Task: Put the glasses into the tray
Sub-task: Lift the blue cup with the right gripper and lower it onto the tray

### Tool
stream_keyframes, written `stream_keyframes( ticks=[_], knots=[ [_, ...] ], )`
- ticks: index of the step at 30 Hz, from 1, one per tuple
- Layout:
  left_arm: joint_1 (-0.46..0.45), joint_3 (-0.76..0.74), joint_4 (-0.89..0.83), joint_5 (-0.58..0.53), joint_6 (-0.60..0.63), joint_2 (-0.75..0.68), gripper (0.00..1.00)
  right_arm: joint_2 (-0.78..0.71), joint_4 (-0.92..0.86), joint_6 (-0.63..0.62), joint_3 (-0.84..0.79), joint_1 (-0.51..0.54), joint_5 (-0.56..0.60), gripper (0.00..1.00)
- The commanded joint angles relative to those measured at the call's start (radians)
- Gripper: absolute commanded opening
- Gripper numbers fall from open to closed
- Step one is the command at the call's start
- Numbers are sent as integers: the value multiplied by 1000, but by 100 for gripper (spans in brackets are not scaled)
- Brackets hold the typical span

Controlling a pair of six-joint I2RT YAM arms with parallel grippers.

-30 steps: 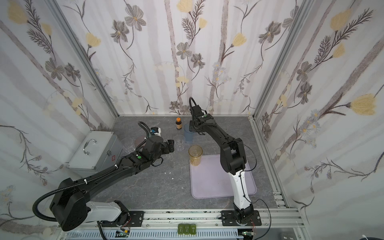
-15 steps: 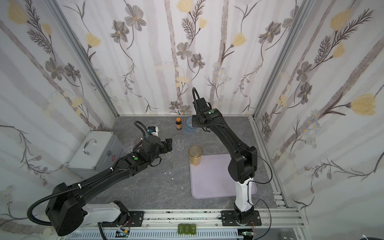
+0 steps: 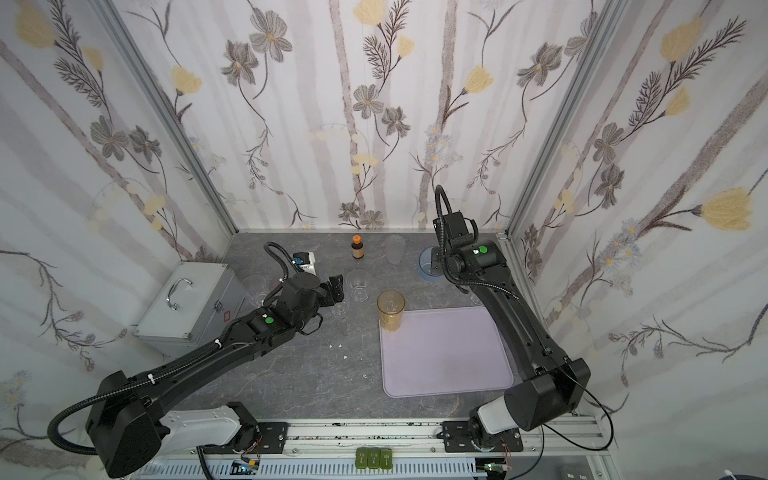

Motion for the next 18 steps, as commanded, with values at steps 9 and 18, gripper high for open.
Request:
stream_keyframes(
  ticks=[9, 18],
  knots=[
    [-25, -19, 48, 35, -36, 55, 87, -241, -33, 147, -419, 89, -23, 0],
    [-22, -48, 65, 24, -34, 43, 87, -164, 78, 278, -450, 309, -103, 0]
  ],
)
